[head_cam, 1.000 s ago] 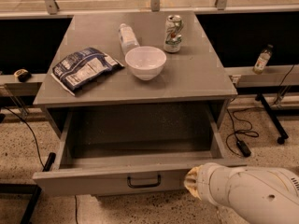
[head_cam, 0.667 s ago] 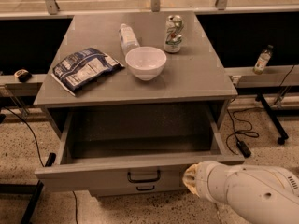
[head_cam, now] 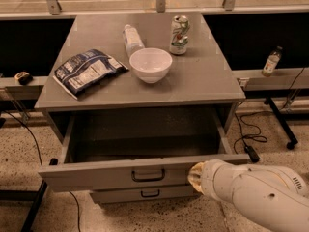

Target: Close top drawer

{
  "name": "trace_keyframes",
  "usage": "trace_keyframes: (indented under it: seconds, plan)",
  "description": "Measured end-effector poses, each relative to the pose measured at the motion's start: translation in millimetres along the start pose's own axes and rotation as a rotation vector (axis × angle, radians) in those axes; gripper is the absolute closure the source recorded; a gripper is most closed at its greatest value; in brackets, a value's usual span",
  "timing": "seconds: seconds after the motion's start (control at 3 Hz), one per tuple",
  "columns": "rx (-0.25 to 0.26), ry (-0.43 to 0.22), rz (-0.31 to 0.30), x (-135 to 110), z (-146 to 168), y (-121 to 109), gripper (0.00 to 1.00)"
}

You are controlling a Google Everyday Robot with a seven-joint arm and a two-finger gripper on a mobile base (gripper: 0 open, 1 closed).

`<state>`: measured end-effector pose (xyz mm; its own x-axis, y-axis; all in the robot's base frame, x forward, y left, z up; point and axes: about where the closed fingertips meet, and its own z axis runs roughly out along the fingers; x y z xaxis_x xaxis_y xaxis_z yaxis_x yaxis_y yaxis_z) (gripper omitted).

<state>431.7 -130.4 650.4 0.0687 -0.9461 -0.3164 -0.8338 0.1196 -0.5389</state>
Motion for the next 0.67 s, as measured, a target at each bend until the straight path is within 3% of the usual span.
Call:
trace_keyframes:
  seconds: [0.67]
  plan:
    - [0.012,-0.002,0.006,15,22,-7,1.0]
